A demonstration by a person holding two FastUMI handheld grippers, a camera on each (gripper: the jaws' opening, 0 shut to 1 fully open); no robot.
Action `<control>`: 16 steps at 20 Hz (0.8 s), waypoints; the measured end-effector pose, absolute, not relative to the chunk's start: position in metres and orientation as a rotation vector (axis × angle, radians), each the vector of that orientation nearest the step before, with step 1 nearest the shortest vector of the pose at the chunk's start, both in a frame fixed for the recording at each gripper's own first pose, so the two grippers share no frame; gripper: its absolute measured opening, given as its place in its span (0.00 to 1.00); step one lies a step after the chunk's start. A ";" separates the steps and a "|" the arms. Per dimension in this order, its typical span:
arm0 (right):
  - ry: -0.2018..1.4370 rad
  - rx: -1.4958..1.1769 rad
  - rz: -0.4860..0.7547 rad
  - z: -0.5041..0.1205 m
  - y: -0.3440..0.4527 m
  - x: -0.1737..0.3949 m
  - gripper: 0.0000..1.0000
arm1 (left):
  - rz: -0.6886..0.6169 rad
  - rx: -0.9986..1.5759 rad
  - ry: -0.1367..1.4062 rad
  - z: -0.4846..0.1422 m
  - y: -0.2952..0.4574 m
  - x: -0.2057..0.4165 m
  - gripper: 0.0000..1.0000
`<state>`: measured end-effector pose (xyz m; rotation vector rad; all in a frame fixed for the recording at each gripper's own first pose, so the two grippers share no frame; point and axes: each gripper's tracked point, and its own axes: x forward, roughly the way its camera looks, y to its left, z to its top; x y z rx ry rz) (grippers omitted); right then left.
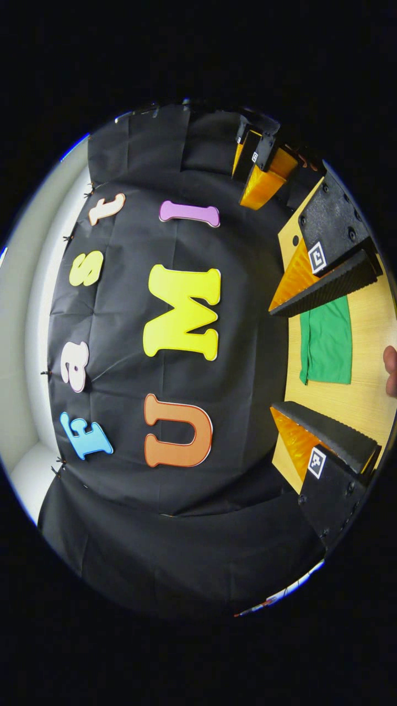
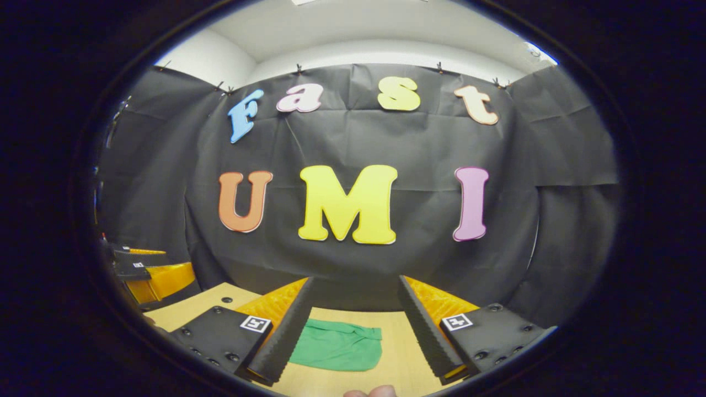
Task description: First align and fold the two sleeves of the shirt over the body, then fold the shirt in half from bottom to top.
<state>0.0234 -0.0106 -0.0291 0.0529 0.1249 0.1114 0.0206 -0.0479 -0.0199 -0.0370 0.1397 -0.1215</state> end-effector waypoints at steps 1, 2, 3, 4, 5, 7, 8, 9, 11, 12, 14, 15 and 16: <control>0.128 0.054 0.123 -0.031 -0.006 0.014 0.94 | -0.116 -0.041 0.139 -0.019 -0.047 0.012 0.98; 0.129 0.048 0.125 -0.034 -0.004 0.007 0.96 | -0.108 -0.050 0.135 -0.018 -0.044 0.007 0.98; 0.127 0.040 0.123 -0.034 -0.004 0.001 0.96 | -0.098 -0.057 0.130 -0.017 -0.042 0.003 0.98; 0.124 0.035 0.121 -0.034 -0.004 -0.004 0.92 | -0.089 -0.063 0.129 -0.018 -0.041 0.001 0.98; 0.121 0.036 0.125 -0.033 -0.002 -0.007 0.92 | -0.089 -0.068 0.125 -0.016 -0.041 -0.003 0.98; 0.122 0.052 0.135 -0.033 0.004 -0.011 0.92 | -0.093 -0.064 0.115 -0.013 -0.043 -0.007 0.98; 0.121 0.054 0.138 -0.032 0.006 -0.012 0.93 | -0.089 -0.051 0.109 -0.011 -0.041 -0.006 0.98; 0.119 0.056 0.140 -0.031 0.007 -0.012 0.96 | -0.083 -0.040 0.105 -0.010 -0.038 -0.004 0.98; 0.125 0.065 0.150 -0.033 0.011 -0.010 0.96 | -0.085 -0.035 0.105 -0.008 -0.041 -0.001 0.98; 0.132 0.068 0.158 -0.034 0.013 -0.008 0.92 | -0.086 -0.036 0.108 -0.008 -0.042 0.000 0.98; 0.128 0.062 0.168 -0.032 0.013 -0.004 0.92 | -0.087 -0.034 0.108 -0.007 -0.043 0.001 0.98; 0.123 0.062 0.168 -0.030 0.012 0.000 0.92 | -0.087 -0.031 0.108 -0.008 -0.043 0.002 0.98; 0.118 0.063 0.168 -0.028 0.012 0.001 0.92 | -0.087 -0.029 0.109 -0.008 -0.043 0.002 0.98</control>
